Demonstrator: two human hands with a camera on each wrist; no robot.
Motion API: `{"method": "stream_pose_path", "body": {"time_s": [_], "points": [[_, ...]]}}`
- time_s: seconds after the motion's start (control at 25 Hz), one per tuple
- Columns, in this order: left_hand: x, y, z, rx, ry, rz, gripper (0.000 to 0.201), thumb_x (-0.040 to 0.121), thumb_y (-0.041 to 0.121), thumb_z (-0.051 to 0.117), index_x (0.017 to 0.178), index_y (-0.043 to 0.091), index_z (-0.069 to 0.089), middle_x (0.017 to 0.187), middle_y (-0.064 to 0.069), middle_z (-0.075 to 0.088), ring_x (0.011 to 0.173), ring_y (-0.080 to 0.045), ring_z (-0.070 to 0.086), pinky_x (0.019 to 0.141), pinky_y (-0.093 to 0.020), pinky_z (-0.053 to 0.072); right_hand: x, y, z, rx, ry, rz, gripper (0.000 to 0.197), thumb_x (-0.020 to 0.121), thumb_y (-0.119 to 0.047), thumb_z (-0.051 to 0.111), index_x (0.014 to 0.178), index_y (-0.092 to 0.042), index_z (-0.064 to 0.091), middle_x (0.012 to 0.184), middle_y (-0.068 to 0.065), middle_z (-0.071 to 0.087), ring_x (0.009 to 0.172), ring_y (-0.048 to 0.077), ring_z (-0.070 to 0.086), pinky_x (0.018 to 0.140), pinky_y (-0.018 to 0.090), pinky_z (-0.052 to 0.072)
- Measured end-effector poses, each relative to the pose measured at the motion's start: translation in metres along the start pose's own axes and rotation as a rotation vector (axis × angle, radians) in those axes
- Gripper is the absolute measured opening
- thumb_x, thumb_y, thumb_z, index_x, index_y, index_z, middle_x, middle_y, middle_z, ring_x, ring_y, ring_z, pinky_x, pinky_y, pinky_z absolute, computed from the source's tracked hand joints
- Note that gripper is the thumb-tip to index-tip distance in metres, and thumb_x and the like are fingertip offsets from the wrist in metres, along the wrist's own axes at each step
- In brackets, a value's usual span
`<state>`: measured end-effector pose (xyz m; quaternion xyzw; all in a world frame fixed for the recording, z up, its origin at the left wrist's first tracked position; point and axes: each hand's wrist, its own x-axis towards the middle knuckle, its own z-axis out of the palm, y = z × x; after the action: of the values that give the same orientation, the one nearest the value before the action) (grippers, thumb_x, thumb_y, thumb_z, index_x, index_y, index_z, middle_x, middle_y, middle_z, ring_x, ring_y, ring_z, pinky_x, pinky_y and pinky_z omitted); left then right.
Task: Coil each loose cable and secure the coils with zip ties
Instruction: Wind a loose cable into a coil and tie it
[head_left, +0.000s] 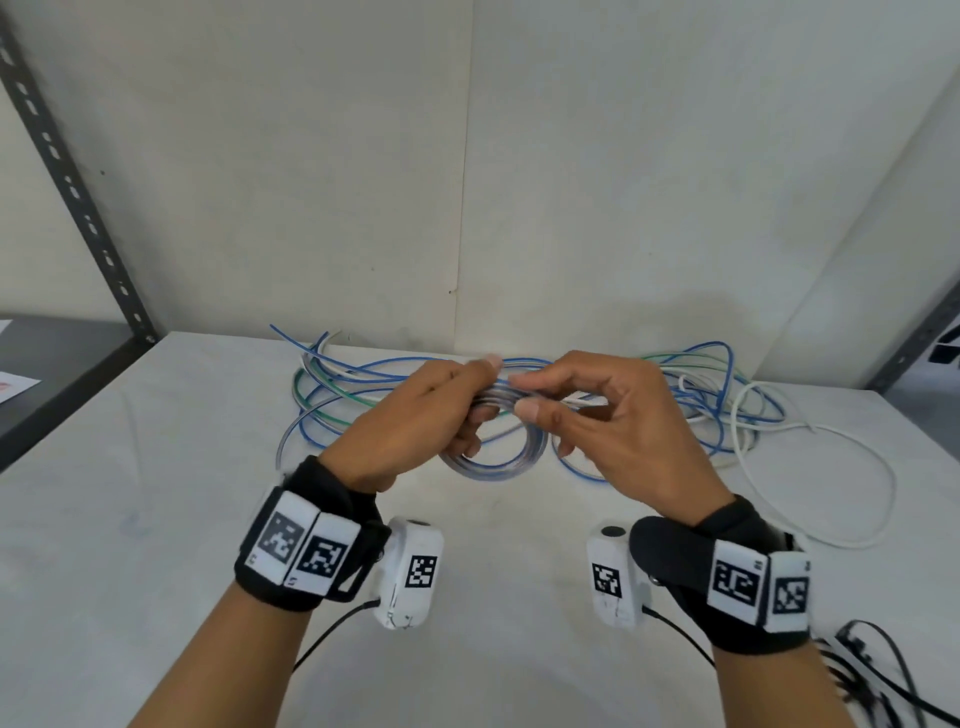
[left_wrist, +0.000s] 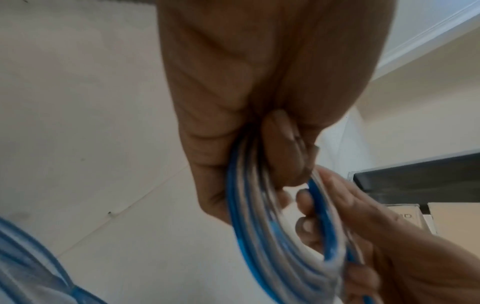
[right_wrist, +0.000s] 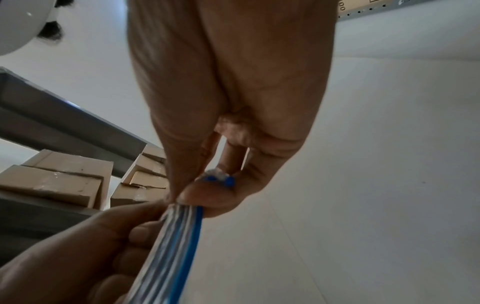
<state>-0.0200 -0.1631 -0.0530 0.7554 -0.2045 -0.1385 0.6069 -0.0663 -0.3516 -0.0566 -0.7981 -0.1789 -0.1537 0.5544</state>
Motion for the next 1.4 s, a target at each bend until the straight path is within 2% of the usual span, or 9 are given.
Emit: {"method": "stream_pose_path", "body": {"time_s": [0.16, 0.4, 0.56, 0.76, 0.88, 0.96, 1.16, 1.28, 1.4], "points": [[0.004, 0.004, -0.014, -0.373, 0.118, 0.035, 0.056, 0.108, 0.029, 0.034, 0.053, 0.022, 0.035, 0.052, 0.005, 0.018, 0.043, -0.013, 0.016, 0.057, -0.032, 0.037, 0.004, 0.003, -0.003, 0.095, 0.18, -0.026, 0.014, 0.088, -0.005, 0.073, 0.093, -0.017, 0.078, 0.088, 0.003, 0.077, 0.071, 0.017, 0.067, 0.052, 0.027, 0.053], [0.004, 0.009, -0.014, -0.6, 0.199, 0.072, 0.05, 0.108, 0.031, 0.031, 0.06, 0.018, 0.03, 0.05, 0.006, 0.015, 0.041, -0.011, 0.013, 0.05, -0.027, 0.039, 0.003, 0.0, 0.023, 0.188, 0.238, -0.021, 0.013, 0.082, -0.009, 0.079, 0.09, -0.018, 0.075, 0.09, 0.004, 0.077, 0.08, 0.013, 0.071, 0.064, 0.026, 0.058], [0.008, 0.007, -0.006, -0.667, 0.226, 0.108, 0.051, 0.108, 0.032, 0.031, 0.059, 0.017, 0.031, 0.05, 0.005, 0.014, 0.042, -0.011, 0.013, 0.05, -0.028, 0.039, 0.004, 0.0, 0.041, 0.384, 0.283, 0.008, 0.026, 0.078, -0.002, 0.08, 0.094, -0.011, 0.061, 0.092, 0.012, 0.078, 0.084, 0.026, 0.075, 0.072, 0.032, 0.059], [0.009, 0.004, -0.006, -0.593, 0.1, 0.125, 0.055, 0.107, 0.042, 0.033, 0.068, 0.009, 0.052, 0.053, -0.003, 0.033, 0.046, -0.017, 0.039, 0.064, -0.029, 0.052, 0.005, -0.001, 0.033, 0.401, 0.367, -0.005, 0.023, 0.081, 0.004, 0.076, 0.089, -0.011, 0.06, 0.08, 0.012, 0.076, 0.07, 0.023, 0.074, 0.061, 0.032, 0.059], [0.001, -0.001, -0.019, -0.238, 0.062, 0.223, 0.042, 0.1, 0.042, 0.051, 0.098, 0.004, 0.068, 0.084, -0.008, 0.07, 0.082, -0.022, 0.068, 0.081, -0.039, 0.058, 0.005, -0.002, 0.018, 0.368, 0.336, -0.007, 0.022, 0.078, -0.001, 0.078, 0.089, -0.012, 0.063, 0.081, 0.012, 0.076, 0.07, 0.026, 0.074, 0.061, 0.035, 0.061], [-0.004, -0.004, -0.029, -0.087, 0.046, 0.24, 0.035, 0.092, 0.033, 0.06, 0.103, 0.002, 0.072, 0.094, -0.01, 0.076, 0.089, -0.023, 0.072, 0.086, -0.046, 0.058, 0.005, -0.002, 0.013, 0.338, 0.284, -0.005, 0.022, 0.074, -0.008, 0.079, 0.089, -0.014, 0.064, 0.08, 0.011, 0.076, 0.07, 0.025, 0.075, 0.06, 0.032, 0.059], [-0.007, -0.001, -0.03, -0.088, -0.003, 0.238, 0.04, 0.094, 0.032, 0.055, 0.097, -0.006, 0.069, 0.086, -0.015, 0.075, 0.077, -0.023, 0.071, 0.081, -0.034, 0.06, 0.004, 0.004, 0.01, 0.244, 0.159, -0.005, 0.021, 0.072, -0.013, 0.081, 0.088, -0.016, 0.068, 0.081, 0.013, 0.076, 0.072, 0.025, 0.073, 0.063, 0.03, 0.056], [-0.002, -0.001, -0.017, -0.065, -0.081, 0.108, 0.063, 0.1, 0.051, 0.039, 0.079, -0.004, 0.061, 0.059, -0.013, 0.055, 0.052, -0.02, 0.056, 0.076, -0.04, 0.055, 0.001, 0.008, 0.011, 0.135, 0.021, 0.026, 0.02, 0.074, -0.012, 0.085, 0.089, -0.015, 0.072, 0.086, 0.011, 0.076, 0.078, 0.026, 0.074, 0.072, 0.041, 0.057], [0.001, -0.002, -0.009, -0.038, -0.129, -0.025, 0.061, 0.103, 0.054, 0.034, 0.067, 0.009, 0.053, 0.049, -0.003, 0.035, 0.045, -0.018, 0.034, 0.067, -0.034, 0.052, 0.0, 0.009, 0.007, 0.03, -0.012, 0.022, 0.018, 0.079, -0.008, 0.083, 0.092, -0.015, 0.073, 0.089, 0.007, 0.077, 0.084, 0.025, 0.075, 0.074, 0.034, 0.057]]}}
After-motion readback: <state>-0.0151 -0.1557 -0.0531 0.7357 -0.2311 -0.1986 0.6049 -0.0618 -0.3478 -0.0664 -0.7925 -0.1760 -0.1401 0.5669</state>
